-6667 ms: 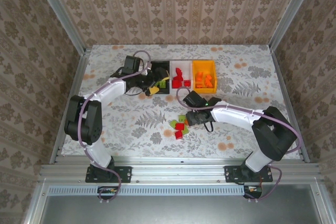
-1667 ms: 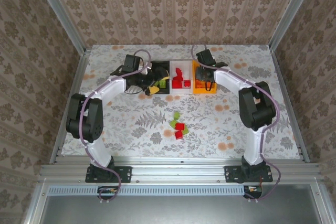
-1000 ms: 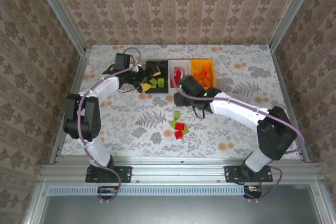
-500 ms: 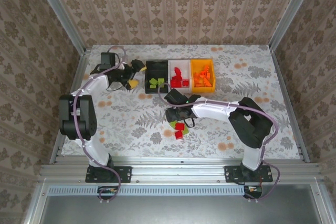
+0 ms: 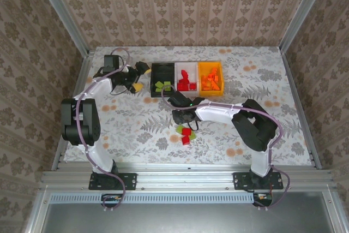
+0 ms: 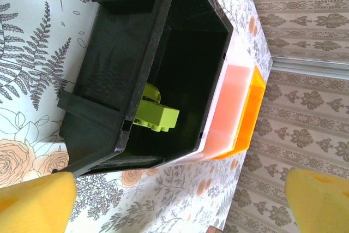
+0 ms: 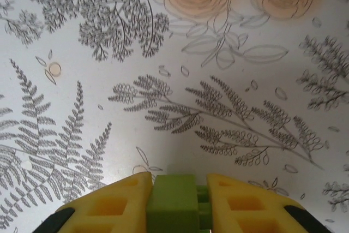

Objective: Sort the legos into containers by color

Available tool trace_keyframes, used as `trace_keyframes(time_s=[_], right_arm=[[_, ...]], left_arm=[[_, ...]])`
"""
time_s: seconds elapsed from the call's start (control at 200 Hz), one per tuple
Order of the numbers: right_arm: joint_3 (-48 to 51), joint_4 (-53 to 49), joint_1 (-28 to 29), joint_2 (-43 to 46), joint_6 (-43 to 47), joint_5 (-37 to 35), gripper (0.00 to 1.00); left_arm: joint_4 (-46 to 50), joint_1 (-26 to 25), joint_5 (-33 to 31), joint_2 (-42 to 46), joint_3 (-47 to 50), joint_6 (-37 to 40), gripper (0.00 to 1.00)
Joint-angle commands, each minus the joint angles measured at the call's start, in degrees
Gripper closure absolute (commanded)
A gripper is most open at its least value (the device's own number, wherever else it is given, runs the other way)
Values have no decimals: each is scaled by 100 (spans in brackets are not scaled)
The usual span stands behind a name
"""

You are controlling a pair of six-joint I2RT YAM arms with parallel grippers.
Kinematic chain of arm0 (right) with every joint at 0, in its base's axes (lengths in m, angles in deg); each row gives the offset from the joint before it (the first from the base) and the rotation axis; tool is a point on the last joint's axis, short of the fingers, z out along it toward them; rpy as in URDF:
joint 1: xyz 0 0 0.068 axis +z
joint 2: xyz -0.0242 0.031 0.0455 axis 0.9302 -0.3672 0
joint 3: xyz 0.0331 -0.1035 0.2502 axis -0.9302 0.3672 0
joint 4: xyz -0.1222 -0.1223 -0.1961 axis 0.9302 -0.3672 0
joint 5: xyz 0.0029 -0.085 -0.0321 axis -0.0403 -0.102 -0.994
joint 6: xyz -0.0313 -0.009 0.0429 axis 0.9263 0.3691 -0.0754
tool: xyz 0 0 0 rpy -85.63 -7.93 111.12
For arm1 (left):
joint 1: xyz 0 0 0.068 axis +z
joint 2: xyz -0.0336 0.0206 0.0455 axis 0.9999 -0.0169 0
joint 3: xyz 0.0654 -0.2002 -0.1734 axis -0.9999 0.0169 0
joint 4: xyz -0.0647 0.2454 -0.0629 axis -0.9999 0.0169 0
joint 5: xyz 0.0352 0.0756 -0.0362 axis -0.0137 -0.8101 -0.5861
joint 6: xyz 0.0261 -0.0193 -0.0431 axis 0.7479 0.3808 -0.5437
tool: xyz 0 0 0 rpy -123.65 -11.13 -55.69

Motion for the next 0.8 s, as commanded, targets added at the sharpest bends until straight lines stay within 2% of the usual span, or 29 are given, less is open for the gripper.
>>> trace_keyframes(time_s=[0.0,0.175,0.255,0.355,0.475,0.6,0.795], right_arm=[[-382,-35,7,119,220,-460,74],[-1421,-266,-27,-33,811,-991,74],[-1814,161,-95,-271,1138,-1568,74],[-2464,292,-285,-802,1074,-1228,74],[-3657,-97,-300,-1689,1408,-1039,74],[-4775,-661,-387,-2434,1548,-958,72],[-5911,-1334,-462,-3164,1601,-789,67]], left_arm=[[-114,-13,74,156,71,-88,0],[-148,-48,65,169,133,-153,0],[-605,-319,121,200,402,-520,0],[-715,-560,4,244,516,-578,1],[-937,-123,-323,544,859,-800,0],[-1176,363,-139,486,935,-1071,0],[-1582,654,98,385,1060,-1453,0]])
